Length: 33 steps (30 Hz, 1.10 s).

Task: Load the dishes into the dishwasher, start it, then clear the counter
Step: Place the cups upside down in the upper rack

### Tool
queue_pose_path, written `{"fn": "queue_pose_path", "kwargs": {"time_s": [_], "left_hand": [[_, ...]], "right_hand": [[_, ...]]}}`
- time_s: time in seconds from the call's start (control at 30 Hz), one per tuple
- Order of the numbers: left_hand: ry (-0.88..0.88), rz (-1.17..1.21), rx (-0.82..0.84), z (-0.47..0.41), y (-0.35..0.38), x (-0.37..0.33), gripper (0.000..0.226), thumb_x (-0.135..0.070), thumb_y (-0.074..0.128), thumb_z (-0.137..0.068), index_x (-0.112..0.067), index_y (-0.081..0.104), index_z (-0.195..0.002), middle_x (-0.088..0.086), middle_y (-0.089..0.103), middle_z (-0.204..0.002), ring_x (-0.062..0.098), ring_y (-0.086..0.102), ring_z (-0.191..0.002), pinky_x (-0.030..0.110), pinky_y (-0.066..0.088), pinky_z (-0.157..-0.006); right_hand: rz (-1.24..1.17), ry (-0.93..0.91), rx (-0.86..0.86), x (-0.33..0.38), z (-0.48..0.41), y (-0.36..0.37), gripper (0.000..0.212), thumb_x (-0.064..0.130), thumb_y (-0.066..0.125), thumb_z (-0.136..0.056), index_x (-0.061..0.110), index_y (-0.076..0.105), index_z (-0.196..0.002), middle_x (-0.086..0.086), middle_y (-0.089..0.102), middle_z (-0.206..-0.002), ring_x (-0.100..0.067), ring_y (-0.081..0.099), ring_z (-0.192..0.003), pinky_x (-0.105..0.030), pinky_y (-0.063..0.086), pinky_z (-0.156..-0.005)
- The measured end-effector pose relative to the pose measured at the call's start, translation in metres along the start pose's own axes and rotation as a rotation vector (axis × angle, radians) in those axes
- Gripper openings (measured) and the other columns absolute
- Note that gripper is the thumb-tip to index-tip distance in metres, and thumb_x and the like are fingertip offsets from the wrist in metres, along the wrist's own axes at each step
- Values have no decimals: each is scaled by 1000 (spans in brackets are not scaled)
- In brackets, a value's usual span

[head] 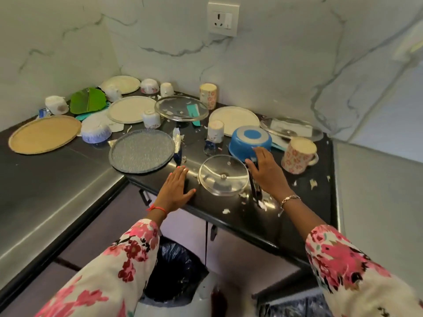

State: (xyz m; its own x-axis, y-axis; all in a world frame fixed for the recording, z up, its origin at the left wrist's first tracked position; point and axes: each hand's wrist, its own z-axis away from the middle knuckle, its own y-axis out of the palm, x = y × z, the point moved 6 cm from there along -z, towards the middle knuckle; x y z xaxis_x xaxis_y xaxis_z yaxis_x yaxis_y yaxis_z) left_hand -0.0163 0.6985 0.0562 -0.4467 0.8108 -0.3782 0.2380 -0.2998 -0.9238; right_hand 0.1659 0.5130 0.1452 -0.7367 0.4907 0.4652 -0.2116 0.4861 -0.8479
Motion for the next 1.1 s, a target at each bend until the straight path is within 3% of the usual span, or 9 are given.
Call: {"fn": "queue_pose_path", "kwargs": {"time_s": [0.23,0.43,0.57,0.7,1.1], "left_hand": [[-77,3,51,-51,3,28,81,-54,48,-91,-15,10,-151,1,5,-160,15,1,-148,35,2,-120],[-51,-75,-20,-53,11,38,80,-62,42,-89,-23,10,-151,-6,5,-160,8,0,-147,31,-1,-119],[-46,-62,-37,-54,10,39,82,-63,44,-87,-24,11,-151,-10,6,-159,3,-3,-145,27,-3,-118],[-52,-67,-32,-54,10,40,83,-65,43,-87,-24,10,-151,-12,3,-159,-1,-8,-142,24,-6,-117],[-72,-53,-9,-53,8,39,82,-62,46,-87,-23,12,-151,-10,6,-159,4,-1,-146,28,-2,-120]], "right_hand": [[69,-123,275,16,-128,43,53,28,50,-96,4,34,-140,-16,37,-141,-32,38,-128,-44,37,-103],[94,-127,419,31,-192,89,64,24,57,-91,8,25,-145,-19,27,-144,-39,35,-127,-46,36,-102],[134,-57,465,37,-221,112,71,32,60,-88,11,24,-145,-20,24,-145,-41,33,-129,-45,33,-105],[222,-20,502,36,-233,126,57,22,58,-87,8,35,-137,-22,33,-137,-42,37,-123,-44,34,-102],[83,-7,447,45,-217,105,60,17,67,-80,16,43,-135,-19,41,-131,-36,39,-122,-40,38,-100]]}}
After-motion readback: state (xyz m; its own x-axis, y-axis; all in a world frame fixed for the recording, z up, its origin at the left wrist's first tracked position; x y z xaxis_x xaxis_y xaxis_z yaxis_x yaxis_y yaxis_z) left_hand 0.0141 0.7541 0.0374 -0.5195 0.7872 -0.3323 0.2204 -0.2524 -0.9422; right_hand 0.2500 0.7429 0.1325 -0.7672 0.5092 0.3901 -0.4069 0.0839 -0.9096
